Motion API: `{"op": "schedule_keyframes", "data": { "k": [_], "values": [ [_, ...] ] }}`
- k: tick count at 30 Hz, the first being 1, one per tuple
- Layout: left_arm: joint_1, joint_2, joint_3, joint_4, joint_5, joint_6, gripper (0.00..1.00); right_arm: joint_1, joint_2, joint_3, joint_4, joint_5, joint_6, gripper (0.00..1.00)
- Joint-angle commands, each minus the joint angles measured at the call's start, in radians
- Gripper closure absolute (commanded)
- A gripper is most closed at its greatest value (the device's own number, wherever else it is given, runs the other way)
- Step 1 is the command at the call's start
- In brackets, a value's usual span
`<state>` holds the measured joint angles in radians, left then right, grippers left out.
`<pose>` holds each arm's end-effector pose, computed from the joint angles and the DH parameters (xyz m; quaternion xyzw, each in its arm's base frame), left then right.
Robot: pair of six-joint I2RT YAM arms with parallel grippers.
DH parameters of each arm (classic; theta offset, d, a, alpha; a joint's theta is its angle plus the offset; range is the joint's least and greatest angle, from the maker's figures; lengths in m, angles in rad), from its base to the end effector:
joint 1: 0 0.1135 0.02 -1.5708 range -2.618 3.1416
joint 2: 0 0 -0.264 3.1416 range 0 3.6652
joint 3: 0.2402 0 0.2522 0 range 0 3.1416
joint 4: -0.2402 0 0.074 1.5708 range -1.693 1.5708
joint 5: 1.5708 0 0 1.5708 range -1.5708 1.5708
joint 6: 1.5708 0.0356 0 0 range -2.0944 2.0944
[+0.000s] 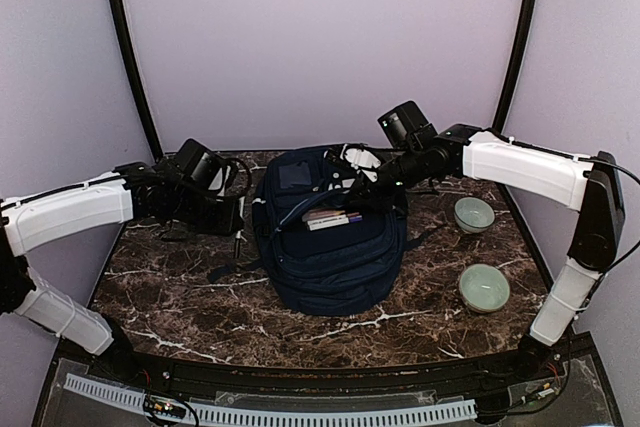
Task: Pack the student bag
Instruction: Place the pen in the upper front pocket of the bag.
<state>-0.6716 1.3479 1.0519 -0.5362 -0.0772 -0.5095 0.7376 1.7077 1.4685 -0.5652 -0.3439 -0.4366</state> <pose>0.2265 -0.1765 0.2759 0.0616 0.9300 -0.1709 0.3196 0.2752 0.2663 0.2978 -0.5595 0.7253 0.2121 0.3404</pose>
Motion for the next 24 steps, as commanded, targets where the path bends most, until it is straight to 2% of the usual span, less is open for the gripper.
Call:
{"op": "schedule_keyframes", "data": {
  "k": [1,6,8,14,24],
  "values": [
    [-0.071,-0.026,-0.009,0.057,0.051,0.178,1.0,0.003,0.007,0.004,0.049,-0.024,-0.003,1.0],
    [-0.144,0.012,0.018,0.053,0.13,0.292,1.0,0.003,0.006,0.004,0.048,-0.022,-0.002,1.0],
    [-0.198,0.041,0.039,0.017,0.116,0.35,1.0,0.003,0.003,0.002,0.049,-0.021,-0.003,1.0],
    [-0.344,0.127,0.144,-0.081,-0.036,0.494,1.0,0.003,0.009,0.005,0.047,-0.028,-0.002,1.0],
    [-0.431,0.304,0.365,-0.158,-0.336,0.705,1.0,0.003,-0.004,0.004,0.047,-0.025,0.001,1.0]
  ]
}}
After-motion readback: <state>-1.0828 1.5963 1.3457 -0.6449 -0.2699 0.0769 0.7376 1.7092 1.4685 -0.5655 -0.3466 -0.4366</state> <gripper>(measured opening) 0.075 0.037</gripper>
